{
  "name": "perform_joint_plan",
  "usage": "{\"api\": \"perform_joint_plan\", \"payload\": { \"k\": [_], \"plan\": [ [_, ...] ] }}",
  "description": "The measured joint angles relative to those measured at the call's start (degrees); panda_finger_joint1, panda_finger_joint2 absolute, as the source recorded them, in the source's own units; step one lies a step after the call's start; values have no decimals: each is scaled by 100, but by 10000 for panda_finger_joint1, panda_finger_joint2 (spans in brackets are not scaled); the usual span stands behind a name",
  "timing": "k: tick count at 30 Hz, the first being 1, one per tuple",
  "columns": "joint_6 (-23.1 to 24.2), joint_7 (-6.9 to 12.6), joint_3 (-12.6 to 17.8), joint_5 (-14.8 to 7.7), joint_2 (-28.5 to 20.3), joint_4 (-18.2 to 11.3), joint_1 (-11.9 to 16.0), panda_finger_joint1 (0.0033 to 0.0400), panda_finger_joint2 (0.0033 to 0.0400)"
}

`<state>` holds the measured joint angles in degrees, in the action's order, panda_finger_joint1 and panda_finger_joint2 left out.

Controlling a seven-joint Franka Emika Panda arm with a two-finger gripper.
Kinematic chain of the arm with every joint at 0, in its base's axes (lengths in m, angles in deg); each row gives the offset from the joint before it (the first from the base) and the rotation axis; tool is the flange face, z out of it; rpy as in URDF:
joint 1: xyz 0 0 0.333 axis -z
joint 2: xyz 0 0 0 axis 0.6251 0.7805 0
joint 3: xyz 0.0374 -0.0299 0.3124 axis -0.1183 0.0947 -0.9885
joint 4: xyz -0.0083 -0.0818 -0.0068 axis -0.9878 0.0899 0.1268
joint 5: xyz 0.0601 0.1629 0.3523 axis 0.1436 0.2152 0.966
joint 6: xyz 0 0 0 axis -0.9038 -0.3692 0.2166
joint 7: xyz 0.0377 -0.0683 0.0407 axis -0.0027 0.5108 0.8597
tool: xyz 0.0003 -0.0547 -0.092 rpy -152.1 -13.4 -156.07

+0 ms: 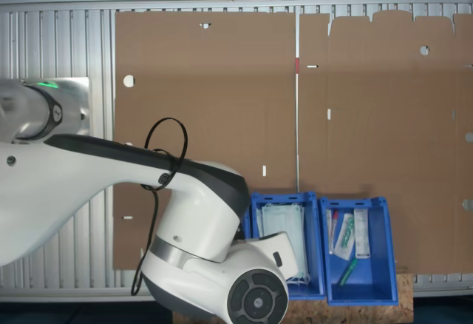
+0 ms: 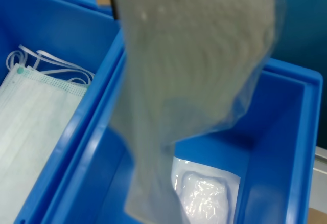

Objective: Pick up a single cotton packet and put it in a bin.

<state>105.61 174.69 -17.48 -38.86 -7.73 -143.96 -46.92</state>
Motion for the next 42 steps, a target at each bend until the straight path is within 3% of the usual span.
{"api": "perform_joint_plan", "payload": {
  "k": [15, 24, 42],
  "plan": [
    [306, 0, 80, -265, -2, -184, -1, 53, 53],
    [384, 3, 80, -314, -2, -205, -1, 53, 53],
    [477, 202, 93, -341, -2, -215, -1, 53, 53]
  ]
}}
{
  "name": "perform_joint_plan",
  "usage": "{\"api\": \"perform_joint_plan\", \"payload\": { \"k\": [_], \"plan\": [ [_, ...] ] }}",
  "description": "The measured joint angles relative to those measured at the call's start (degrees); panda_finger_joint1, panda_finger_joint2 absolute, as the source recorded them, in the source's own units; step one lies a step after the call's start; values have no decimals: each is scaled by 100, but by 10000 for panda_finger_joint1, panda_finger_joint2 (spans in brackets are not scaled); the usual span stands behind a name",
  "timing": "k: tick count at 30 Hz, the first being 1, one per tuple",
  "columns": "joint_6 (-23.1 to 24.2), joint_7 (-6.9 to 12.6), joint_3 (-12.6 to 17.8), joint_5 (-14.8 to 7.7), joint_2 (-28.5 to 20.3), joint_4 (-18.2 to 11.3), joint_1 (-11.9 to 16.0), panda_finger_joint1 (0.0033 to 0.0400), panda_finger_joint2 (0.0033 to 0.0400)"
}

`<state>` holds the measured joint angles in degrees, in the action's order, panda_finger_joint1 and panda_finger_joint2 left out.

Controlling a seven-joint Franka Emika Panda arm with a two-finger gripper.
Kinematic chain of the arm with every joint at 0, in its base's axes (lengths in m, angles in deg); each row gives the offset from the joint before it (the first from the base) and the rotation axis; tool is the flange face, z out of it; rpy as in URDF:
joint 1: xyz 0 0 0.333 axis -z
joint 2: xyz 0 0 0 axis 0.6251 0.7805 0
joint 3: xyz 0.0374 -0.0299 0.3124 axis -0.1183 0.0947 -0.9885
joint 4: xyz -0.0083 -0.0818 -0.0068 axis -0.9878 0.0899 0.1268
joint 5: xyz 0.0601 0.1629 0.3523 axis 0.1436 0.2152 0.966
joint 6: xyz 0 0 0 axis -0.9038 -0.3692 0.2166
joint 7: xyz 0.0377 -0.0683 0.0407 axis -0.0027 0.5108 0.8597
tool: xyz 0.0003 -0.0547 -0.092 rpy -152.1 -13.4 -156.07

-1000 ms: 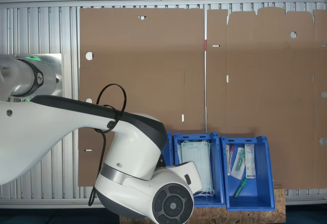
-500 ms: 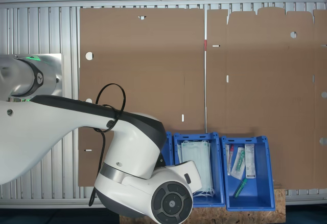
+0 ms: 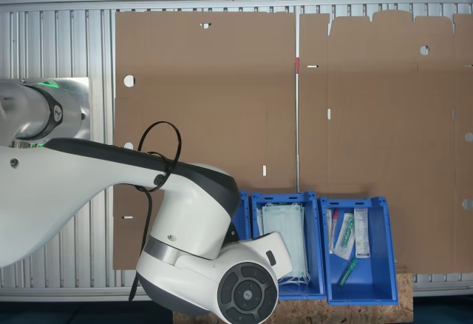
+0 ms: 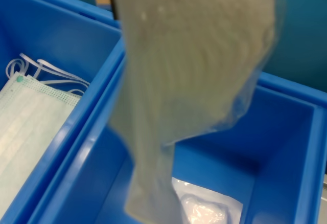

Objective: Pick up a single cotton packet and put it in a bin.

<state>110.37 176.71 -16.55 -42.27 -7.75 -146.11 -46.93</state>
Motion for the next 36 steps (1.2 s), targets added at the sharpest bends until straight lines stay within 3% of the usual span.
{"api": "perform_joint_plan", "payload": {
  "k": [18, 19, 26, 27, 32, 33, 36],
  "plan": [
    [7, 36, 10, -11, 0, 0, 0, 53, 53],
    [7, 39, 10, -12, 0, 0, 0, 142, 142],
    [7, 84, 10, -17, 0, 0, 0, 142, 142],
    [7, 90, 10, -17, 0, 0, 0, 302, 302],
    [7, 103, 10, -21, 0, 0, 0, 302, 302],
    [7, 105, 10, -22, 0, 0, 0, 379, 379],
    [7, 109, 11, -25, 0, 0, 0, 379, 379]
  ]
}}
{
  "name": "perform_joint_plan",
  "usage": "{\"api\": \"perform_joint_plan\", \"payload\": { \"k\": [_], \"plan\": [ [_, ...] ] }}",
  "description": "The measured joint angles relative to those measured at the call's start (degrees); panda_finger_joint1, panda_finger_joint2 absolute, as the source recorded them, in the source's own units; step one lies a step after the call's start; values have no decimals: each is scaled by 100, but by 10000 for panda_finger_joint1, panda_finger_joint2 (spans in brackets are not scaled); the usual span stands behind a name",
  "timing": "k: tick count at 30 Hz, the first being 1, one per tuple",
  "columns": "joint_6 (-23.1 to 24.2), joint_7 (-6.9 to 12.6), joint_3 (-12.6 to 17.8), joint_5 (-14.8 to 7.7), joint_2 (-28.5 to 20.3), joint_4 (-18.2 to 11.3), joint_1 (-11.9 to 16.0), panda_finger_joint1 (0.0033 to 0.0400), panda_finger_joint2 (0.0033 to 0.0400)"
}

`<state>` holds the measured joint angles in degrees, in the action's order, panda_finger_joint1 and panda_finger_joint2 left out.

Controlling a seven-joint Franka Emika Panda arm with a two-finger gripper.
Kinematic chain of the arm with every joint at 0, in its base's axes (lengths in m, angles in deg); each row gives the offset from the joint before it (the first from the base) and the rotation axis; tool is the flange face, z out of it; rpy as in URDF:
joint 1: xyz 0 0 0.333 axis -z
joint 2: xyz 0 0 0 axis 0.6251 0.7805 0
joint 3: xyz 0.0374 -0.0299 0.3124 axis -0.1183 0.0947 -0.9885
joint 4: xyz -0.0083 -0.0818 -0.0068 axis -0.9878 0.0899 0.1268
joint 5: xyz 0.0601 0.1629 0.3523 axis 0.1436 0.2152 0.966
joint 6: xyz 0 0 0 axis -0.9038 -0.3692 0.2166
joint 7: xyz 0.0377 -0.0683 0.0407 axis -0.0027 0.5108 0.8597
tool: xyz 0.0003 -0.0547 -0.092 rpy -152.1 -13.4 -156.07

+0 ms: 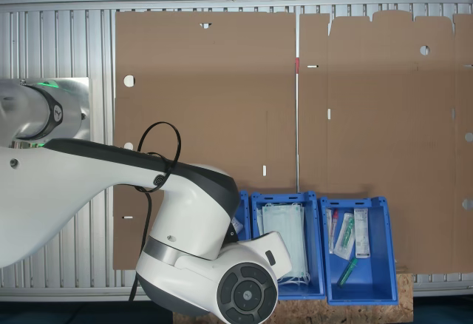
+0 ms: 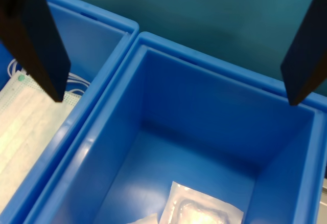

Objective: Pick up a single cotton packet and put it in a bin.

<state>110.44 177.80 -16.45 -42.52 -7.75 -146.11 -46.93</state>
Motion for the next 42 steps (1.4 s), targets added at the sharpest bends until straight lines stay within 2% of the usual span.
{"api": "perform_joint_plan", "payload": {
  "k": [2, 3, 42],
  "plan": [
    [0, 2, 0, -2, 0, 0, 0, 379, 379],
    [0, 3, 0, -3, 0, 0, 0, 395, 395],
    [0, 7, 0, -13, 0, 0, 0, 400, 400]
  ]
}}
